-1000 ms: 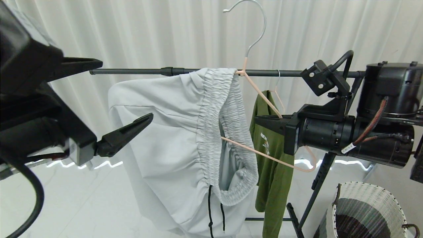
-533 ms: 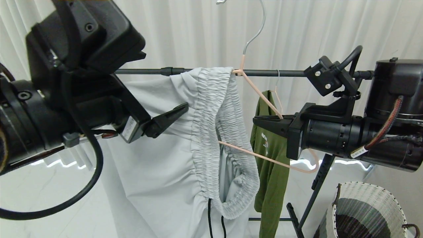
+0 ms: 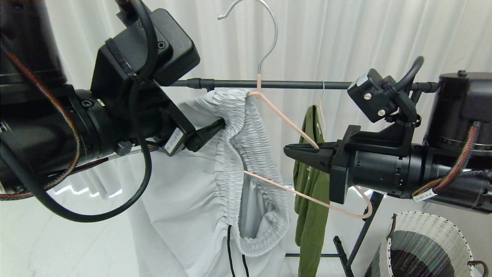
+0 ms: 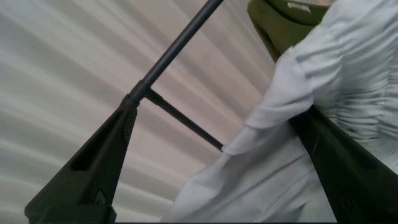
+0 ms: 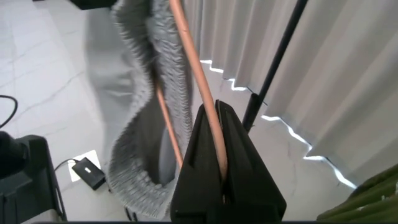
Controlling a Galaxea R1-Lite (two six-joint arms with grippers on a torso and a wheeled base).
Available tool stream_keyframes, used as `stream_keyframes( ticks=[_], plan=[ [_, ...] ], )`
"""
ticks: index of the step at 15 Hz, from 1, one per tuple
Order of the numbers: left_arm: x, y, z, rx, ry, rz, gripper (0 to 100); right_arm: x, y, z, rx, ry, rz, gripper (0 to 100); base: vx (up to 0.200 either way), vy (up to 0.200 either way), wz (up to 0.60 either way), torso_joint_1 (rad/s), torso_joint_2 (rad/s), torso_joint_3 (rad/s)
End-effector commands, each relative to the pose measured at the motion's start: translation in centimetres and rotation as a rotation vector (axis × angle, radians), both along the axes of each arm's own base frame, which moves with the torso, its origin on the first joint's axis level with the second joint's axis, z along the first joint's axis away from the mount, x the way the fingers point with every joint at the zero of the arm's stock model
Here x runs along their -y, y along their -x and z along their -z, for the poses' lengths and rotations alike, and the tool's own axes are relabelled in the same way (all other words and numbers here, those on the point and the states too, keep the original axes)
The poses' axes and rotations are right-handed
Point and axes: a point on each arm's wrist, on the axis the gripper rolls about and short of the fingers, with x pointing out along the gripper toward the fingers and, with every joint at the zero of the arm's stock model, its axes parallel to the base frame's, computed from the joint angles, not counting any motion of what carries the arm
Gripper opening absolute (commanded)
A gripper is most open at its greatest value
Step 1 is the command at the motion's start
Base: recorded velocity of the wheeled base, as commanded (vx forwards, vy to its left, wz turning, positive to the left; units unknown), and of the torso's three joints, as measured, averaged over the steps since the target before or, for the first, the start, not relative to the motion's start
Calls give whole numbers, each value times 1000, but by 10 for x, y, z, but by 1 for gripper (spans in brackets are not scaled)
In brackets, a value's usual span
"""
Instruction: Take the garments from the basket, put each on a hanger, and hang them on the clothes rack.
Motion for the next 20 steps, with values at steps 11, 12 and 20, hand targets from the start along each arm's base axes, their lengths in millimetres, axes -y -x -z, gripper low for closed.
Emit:
stream_keyframes(
  ticks=[11, 12, 20],
  plan=[
    [-5, -5, 16, -45, -32, 22, 100, 8, 21, 4, 58, -47, -75, 0, 0, 0, 0, 0, 0, 0],
    [-5, -4, 19, -53, -37, 28, 100, 8, 21, 4, 62, -54, -93, 0, 0, 0, 0, 0, 0, 0],
    [-13, 7, 21, -54, -35, 44, 100, 16, 28, 9, 112, -125, -162, 0, 0, 0, 0, 0, 0, 0]
  ],
)
